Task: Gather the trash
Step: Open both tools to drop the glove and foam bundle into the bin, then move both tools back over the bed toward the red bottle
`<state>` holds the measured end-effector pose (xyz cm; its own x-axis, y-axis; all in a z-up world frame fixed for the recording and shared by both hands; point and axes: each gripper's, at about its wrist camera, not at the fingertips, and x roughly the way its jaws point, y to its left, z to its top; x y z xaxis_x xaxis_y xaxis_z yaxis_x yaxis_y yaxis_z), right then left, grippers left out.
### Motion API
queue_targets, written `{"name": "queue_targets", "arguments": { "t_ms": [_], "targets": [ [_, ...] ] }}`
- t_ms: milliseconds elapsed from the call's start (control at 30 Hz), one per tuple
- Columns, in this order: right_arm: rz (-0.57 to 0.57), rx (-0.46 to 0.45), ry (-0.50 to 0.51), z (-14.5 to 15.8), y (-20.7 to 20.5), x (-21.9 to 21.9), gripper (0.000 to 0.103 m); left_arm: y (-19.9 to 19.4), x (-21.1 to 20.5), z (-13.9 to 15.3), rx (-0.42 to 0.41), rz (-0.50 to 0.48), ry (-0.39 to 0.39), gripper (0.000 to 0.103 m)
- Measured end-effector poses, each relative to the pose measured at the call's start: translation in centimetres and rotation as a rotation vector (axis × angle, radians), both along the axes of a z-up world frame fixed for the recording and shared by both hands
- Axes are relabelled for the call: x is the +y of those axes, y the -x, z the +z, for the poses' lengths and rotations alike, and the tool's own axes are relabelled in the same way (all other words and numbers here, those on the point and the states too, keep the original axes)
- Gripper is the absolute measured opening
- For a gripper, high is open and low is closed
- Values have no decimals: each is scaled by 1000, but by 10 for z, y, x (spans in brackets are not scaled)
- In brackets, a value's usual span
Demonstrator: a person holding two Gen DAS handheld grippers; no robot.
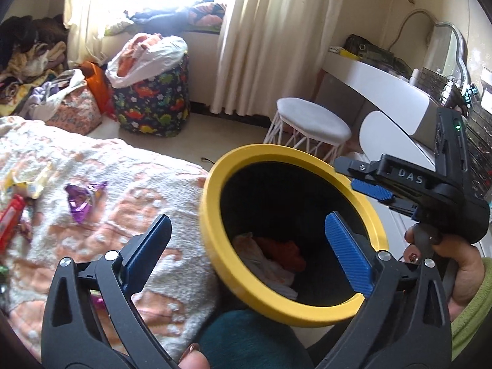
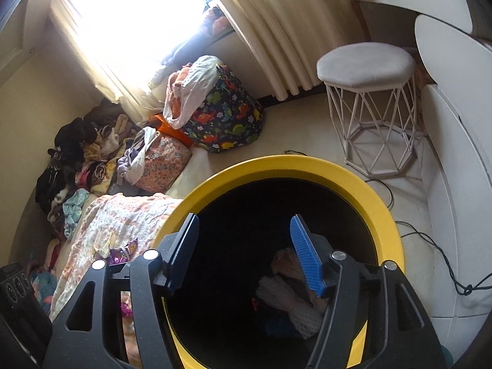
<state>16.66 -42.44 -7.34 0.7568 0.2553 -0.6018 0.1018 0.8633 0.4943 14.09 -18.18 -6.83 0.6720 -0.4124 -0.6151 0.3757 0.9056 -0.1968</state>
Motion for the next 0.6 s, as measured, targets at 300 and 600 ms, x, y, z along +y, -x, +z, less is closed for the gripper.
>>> {"name": "queue_targets", "arguments": {
  "t_ms": [300, 600],
  "targets": [
    [47, -71, 65, 19, 4, 27, 65, 7, 30, 14, -54, 76, -5, 92],
    [111, -139, 110, 35, 11, 62, 65, 13, 62, 24, -81, 156, 26, 92]
  ]
}}
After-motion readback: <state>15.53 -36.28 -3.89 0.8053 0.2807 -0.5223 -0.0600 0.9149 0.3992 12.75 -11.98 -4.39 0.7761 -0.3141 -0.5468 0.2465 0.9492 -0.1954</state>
